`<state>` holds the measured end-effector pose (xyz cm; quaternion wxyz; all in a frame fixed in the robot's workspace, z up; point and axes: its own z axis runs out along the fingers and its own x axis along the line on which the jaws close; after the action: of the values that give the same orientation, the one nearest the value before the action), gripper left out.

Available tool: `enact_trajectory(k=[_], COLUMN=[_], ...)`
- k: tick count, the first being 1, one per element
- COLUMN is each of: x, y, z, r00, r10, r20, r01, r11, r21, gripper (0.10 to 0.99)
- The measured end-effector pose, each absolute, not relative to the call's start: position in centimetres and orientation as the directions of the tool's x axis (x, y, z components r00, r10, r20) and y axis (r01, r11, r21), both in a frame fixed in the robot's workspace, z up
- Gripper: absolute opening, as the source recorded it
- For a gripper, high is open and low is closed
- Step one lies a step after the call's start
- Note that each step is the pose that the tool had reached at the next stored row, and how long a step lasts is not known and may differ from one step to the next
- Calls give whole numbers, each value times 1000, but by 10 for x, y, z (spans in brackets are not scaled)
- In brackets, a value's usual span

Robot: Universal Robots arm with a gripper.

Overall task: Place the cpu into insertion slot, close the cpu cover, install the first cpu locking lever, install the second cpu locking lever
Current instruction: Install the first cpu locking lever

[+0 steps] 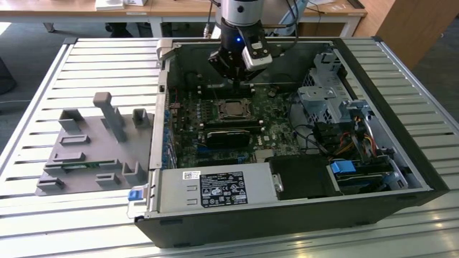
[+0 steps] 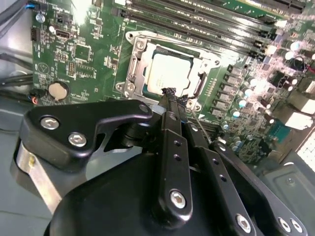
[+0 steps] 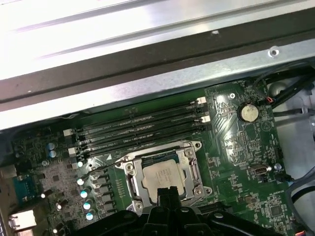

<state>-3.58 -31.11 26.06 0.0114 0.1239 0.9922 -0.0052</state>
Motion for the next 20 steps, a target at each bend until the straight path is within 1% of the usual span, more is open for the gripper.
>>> enact_trajectory(k=[20], x=[-36], y=[-312], z=[261], r00=[-987], r10=[160], r20=[-24], r01=[160], r11=[987], r21=[-7], gripper=[118])
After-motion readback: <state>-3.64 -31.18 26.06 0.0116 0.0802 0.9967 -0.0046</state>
